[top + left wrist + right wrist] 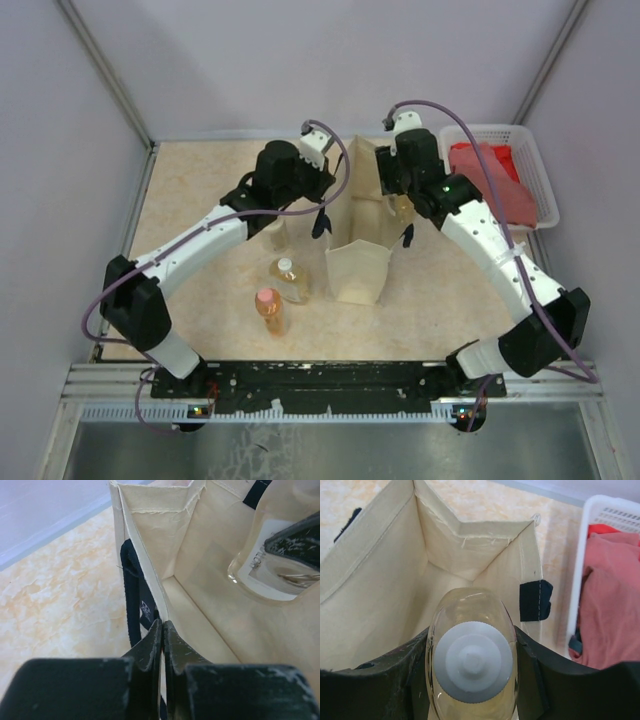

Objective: Place the personal care products into the canvas bag

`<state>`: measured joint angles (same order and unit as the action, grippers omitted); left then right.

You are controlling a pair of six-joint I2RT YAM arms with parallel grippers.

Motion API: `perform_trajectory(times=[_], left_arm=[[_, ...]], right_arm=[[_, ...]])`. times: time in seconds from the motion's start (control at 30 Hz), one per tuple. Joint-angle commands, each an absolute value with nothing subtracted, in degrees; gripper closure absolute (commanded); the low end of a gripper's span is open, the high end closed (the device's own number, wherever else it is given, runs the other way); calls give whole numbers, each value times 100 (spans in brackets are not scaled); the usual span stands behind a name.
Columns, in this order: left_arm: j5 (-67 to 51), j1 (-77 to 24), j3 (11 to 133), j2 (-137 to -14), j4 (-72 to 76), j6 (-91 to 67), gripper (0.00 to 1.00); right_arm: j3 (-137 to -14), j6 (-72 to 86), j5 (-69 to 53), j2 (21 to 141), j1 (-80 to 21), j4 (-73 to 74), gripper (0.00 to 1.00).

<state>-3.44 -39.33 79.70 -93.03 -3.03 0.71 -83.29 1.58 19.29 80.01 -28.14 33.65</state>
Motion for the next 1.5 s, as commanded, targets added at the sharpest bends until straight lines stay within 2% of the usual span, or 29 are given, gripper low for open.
perform_trajectory(times=[0.0,0.3,0.67,1.13,1.47], left_arm=[[-311,-3841,7826,-9017,-200,-9,94],[-340,-3833,7659,-8959,-94,-101,94],[-291,-3788,7508,-8582,-322,-194,93],[-321,-3712,7252,-8486,-273,-200,92],[-402,-3597,7156,-8486,-229,-238,92]], right_arm=[[-8246,64,1313,7614,-2769,1554,100],[-7439,-704,-151,7823,-2769,-171,100],[-7090,-1322,-1362,8578,-2262,-820,100],[-7696,-1648,-1904,9649,-2108,-1081,100],[-7602,-1534,-1971,9864,-2109,-1328,100]])
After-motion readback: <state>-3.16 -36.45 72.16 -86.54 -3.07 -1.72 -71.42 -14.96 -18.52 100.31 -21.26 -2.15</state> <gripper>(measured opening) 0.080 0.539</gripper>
